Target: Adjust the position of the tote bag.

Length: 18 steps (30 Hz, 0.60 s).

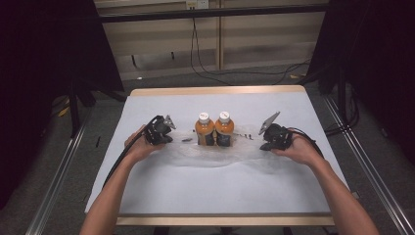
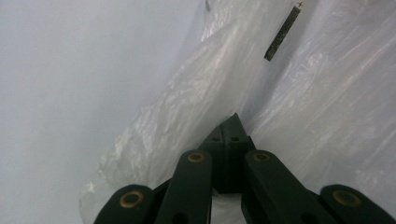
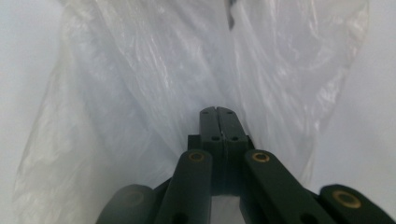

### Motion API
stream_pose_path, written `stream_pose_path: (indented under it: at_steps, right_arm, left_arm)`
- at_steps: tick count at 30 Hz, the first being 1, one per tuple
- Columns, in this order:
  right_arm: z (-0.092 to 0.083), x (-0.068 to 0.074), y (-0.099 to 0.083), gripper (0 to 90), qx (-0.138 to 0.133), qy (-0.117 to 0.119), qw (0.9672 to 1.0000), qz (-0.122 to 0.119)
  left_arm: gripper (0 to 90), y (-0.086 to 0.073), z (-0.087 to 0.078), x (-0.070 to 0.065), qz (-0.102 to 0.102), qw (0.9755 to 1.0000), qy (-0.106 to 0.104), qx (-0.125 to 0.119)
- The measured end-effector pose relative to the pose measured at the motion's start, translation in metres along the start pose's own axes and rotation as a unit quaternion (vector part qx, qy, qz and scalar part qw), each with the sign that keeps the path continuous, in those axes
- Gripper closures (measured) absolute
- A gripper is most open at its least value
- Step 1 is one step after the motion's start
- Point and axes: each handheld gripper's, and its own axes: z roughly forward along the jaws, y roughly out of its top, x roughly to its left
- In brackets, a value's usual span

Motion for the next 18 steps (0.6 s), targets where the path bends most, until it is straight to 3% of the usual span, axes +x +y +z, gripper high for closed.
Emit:
stream_pose_path:
  at_steps: [4, 7, 9, 11, 15, 18]
  right_arm:
    - [-0.006, -0.001, -0.009, 90.0, 0.031, -0.017, 0.9993, -0.010]
    - [-0.010, -0.008, -0.016, 90.0, 0.062, -0.055, 0.9965, -0.014]
    - [-0.012, -0.015, -0.020, 90.0, 0.050, -0.045, 0.9977, 0.009]
    - [-0.010, -0.020, -0.020, 90.0, 0.046, -0.050, 0.9977, 0.010]
    - [-0.007, -0.027, -0.017, 90.0, 0.041, -0.070, 0.9966, 0.015]
    - [-0.004, -0.031, -0.017, 90.0, 0.030, -0.086, 0.9956, 0.022]
  left_arm:
    - [90.0, -0.004, 0.000, 0.006, -0.013, 0.9997, -0.016, -0.011]
    - [90.0, -0.005, -0.001, 0.005, -0.005, 0.9999, -0.014, -0.008]
    - [90.0, -0.005, -0.001, 0.005, -0.002, 0.9998, -0.014, -0.011]
    - [90.0, -0.007, -0.002, 0.005, -0.011, 0.9997, -0.019, -0.013]
    - [90.0, -0.008, -0.003, 0.003, 0.000, 0.9998, -0.017, -0.010]
    - [90.0, -0.008, -0.003, 0.002, -0.004, 0.9998, -0.016, -0.011]
